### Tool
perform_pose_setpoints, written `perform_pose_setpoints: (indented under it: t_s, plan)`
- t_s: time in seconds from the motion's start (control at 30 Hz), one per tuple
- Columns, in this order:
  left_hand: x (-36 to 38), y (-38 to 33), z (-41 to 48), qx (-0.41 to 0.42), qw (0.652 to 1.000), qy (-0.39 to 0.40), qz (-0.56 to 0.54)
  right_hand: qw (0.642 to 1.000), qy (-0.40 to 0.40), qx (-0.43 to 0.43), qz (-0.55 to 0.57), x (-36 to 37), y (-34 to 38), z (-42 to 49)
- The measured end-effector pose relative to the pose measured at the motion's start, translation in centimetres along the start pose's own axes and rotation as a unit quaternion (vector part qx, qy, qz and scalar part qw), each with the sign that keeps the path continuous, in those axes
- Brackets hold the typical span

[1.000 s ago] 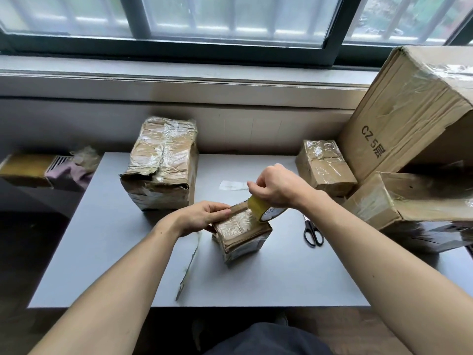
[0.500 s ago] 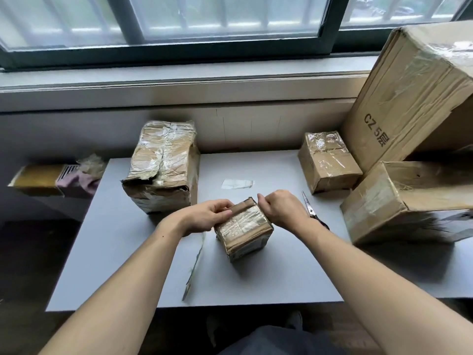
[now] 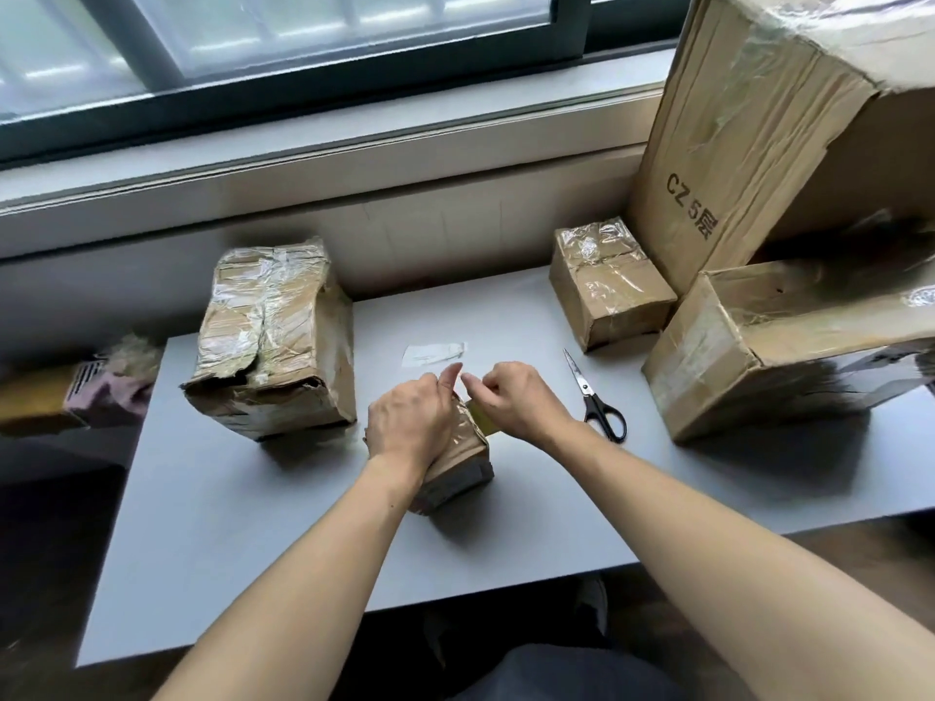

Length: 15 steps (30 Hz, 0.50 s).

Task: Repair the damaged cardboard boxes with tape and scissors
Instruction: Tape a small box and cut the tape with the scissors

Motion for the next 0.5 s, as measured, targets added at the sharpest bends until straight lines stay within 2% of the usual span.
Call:
perform_pose_setpoints:
  t_s: [0.23, 0.3, 0.37, 0.43, 0.5]
  plan:
    - [-1.7, 0.9, 1.5, 0.001, 0.997, -0.034, -0.066, 0.984, -0.010, 0.081, 0.156, -2.3, -1.4, -1.1]
    - [-1.8, 1.0, 1.6, 0.020, 0.983, -0.057, -0.173, 0.970, 0.014, 0.072, 0.231, -3.8, -0.8, -1.0]
    - [-1.8, 1.3, 1.0, 0.024, 0.949, -0.060, -0.309, 0.953, 0.056, 0.055, 0.291, -5.0, 0.3, -1.0]
    - [-1.1, 1.8, 0.2, 0.005, 0.929, -0.048, -0.367, 0.953, 0.085, 0.032, 0.291, -5.4, 1.6, -1.3]
    - [-0.2, 3.0, -0.3, -0.054, 0.928, -0.029, -0.368, 0.962, 0.097, 0.002, 0.253, -4.8, 2.9, -1.6]
Point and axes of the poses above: each hand's wrist, its own z-axis towards the middle knuckle, its own x-axis out of the palm, y = z × x, the point moved 7 cm from there along z, towards the middle knuckle, and after that the axes turned 7 degrees about -z, right-handed, at the moved point
